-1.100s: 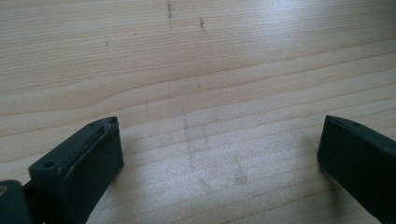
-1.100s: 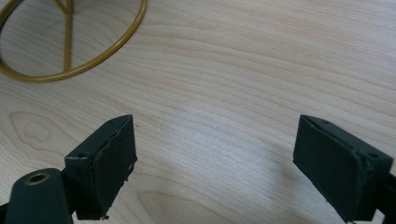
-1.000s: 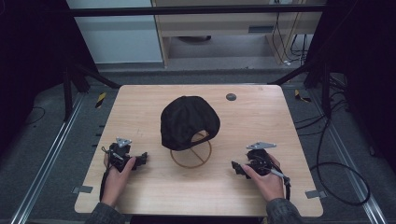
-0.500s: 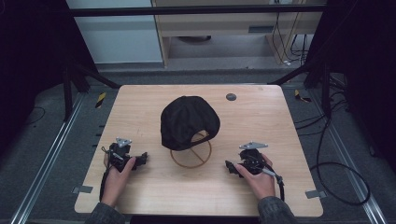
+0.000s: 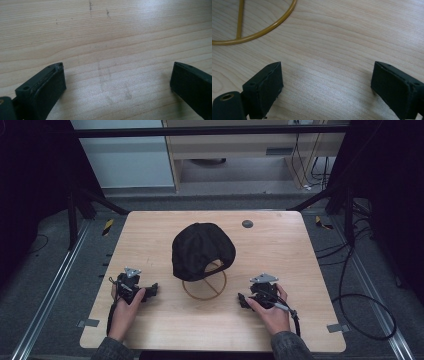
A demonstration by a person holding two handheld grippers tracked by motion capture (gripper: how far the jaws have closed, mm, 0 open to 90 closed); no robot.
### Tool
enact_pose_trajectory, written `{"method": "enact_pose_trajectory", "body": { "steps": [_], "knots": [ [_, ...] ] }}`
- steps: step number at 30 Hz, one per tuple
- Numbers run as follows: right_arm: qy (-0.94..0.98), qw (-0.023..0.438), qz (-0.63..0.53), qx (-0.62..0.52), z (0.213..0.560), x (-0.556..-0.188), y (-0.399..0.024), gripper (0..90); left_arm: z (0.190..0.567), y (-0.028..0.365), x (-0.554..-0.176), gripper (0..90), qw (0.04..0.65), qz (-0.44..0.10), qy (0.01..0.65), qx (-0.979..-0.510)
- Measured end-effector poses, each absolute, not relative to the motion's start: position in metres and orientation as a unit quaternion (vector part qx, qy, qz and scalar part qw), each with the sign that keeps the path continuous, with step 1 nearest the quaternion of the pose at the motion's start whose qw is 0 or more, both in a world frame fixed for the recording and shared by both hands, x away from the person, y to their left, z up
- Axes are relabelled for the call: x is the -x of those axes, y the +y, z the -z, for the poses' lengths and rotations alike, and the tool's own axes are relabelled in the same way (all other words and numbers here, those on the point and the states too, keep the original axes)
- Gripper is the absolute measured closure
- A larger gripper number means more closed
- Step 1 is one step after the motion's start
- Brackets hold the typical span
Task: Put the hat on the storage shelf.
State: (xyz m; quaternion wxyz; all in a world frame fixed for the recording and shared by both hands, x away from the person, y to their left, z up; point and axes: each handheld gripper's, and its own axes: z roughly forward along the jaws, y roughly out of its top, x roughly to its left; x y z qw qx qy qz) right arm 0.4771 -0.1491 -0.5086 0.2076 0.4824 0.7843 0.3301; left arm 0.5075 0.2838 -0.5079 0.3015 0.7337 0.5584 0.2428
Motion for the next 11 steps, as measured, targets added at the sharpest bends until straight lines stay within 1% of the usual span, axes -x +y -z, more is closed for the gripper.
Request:
{"method": "enact_pose_trajectory", "body": {
  "steps": [3,11],
  "knots": [
    [0.78,0.213,-0.342,-0.478,0.5114,-0.475,-0.1499,8.5,0.5079,0.2836,-0.5078,0.0,0.301,-0.243,0.559,-0.733],
    [0.788,0.208,-0.345,-0.466,0.5117,-0.4682,-0.1548,8.5,0.5077,0.2838,-0.5078,0.0,0.3,-0.242,0.559,-0.734]
  ]
}}
